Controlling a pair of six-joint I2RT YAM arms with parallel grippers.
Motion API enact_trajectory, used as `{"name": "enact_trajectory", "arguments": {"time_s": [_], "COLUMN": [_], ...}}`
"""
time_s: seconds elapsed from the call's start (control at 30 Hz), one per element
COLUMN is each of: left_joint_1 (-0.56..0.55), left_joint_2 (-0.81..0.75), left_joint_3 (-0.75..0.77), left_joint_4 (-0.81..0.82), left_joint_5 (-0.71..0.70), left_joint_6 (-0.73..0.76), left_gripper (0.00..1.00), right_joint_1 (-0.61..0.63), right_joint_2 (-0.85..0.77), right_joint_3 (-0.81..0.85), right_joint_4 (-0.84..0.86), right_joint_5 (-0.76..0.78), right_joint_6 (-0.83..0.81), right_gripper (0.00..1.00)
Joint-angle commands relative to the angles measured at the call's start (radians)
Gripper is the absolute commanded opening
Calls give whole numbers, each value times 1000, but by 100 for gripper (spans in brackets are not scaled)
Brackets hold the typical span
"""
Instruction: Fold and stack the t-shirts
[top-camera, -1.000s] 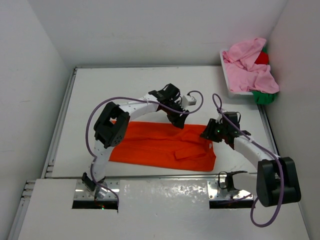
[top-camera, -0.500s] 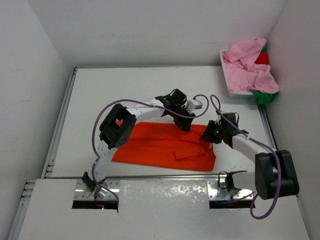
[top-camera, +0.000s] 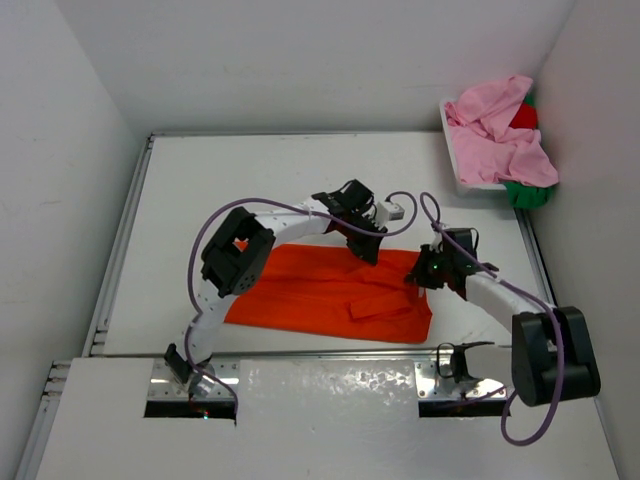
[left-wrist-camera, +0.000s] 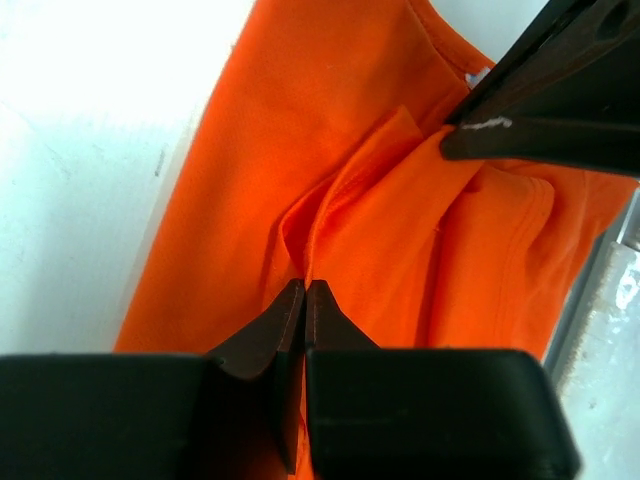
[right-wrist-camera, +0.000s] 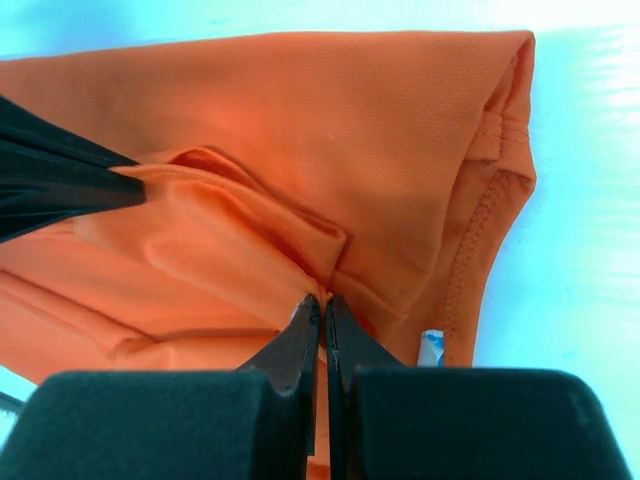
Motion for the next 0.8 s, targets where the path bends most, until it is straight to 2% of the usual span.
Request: {"name": "enact_trajectory", "arguments": {"time_s": [0.0,0.23,0.37,0.4,0.47,0.53,0.6,0.7,0.77], "left_joint_1": [-4,-5,-7,-8,-15,-24,-25,-30,-35], "left_joint_2": [-84,-147,-142,-141,-139,-139,-139,-144,-141], "left_joint_3": [29,-114,-117,-116,-104,-91,-97,-126,-139], "left_joint_4": [-38,-4,-21,-39,-62,-105,-130,-153,-156], "left_joint_5": [49,100,129,158,172,193,219,256,268], "left_joint_6": [18,29,55,85,121,196,268,340,360], "left_gripper": [0,0,0,4,14,18,22,23,23], "right_joint_1": [-3,-3,0,-1,-1,-1,0,-1,-3], "right_joint_2": [-90,-220,-248,-246,-242,-234,-255,-330,-372], "right_joint_3": [13,-39,-72,-82,-94,-88,-72,-53,-39], "right_joint_4": [-28,-77,-80,-68,-62,-83,-86,-83,-88], "right_joint_5": [-1,-35,-71,-93,-125,-174,-244,-350,-363], "right_joint_6": [-31,5,5,-3,-18,-60,-95,-155,-178], "right_gripper": [0,0,0,0,13,23,25,35,39]}}
